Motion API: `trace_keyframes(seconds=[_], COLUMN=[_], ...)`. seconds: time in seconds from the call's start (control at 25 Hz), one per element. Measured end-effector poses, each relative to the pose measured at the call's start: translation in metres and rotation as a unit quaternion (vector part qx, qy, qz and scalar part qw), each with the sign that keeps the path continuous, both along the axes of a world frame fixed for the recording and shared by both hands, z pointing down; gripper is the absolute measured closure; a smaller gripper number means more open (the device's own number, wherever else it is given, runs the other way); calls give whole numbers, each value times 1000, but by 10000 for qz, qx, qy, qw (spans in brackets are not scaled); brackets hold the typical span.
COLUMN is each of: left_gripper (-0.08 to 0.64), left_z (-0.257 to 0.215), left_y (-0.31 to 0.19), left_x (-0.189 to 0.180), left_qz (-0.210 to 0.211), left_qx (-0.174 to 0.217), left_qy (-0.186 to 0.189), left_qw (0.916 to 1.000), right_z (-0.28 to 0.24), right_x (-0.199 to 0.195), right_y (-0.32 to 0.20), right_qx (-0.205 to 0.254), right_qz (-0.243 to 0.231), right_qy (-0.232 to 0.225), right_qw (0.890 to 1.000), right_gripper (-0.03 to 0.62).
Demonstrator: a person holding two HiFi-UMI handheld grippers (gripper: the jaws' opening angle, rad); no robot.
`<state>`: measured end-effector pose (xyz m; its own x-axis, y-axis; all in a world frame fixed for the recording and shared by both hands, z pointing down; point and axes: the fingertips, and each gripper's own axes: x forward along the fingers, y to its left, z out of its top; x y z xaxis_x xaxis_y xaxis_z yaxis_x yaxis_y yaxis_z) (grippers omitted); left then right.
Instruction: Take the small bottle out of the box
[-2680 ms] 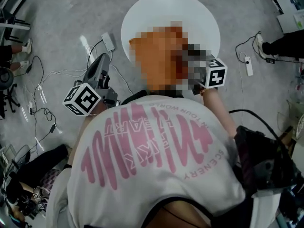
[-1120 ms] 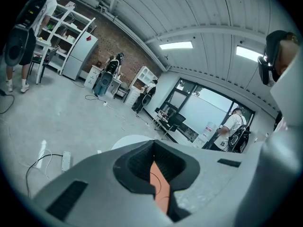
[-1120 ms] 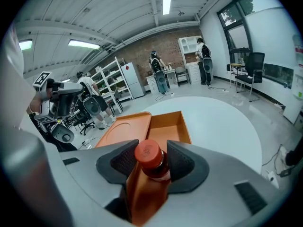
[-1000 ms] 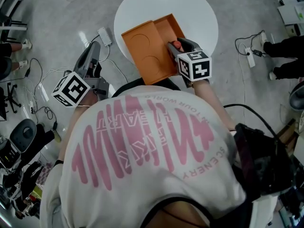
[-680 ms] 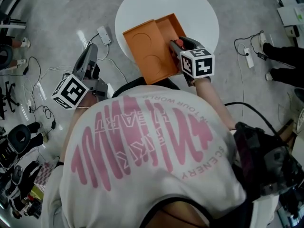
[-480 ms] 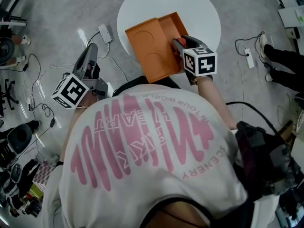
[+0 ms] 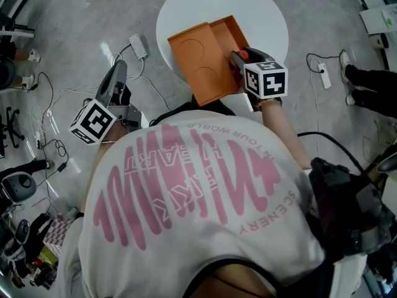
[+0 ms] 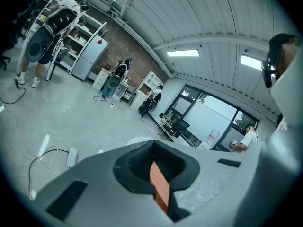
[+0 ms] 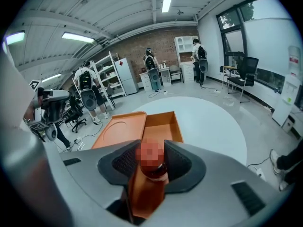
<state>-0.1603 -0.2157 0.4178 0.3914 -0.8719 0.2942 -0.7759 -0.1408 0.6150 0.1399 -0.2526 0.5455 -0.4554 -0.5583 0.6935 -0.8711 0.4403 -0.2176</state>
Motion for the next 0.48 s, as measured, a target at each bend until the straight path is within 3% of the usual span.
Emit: trace_keyframes(seconds=[0.48], left_gripper=[552], left_z=[-1], left_y=[13], left_x=[-13], left_qz=[51], left_qx=[193], left_qy=[194], left_qw=[9996], right_z=[-25], right_x=[1], right_y=[10], right_qx=[393], right_qz=[306], right_qy=[128], right_qw=[9987], right_gripper=[439])
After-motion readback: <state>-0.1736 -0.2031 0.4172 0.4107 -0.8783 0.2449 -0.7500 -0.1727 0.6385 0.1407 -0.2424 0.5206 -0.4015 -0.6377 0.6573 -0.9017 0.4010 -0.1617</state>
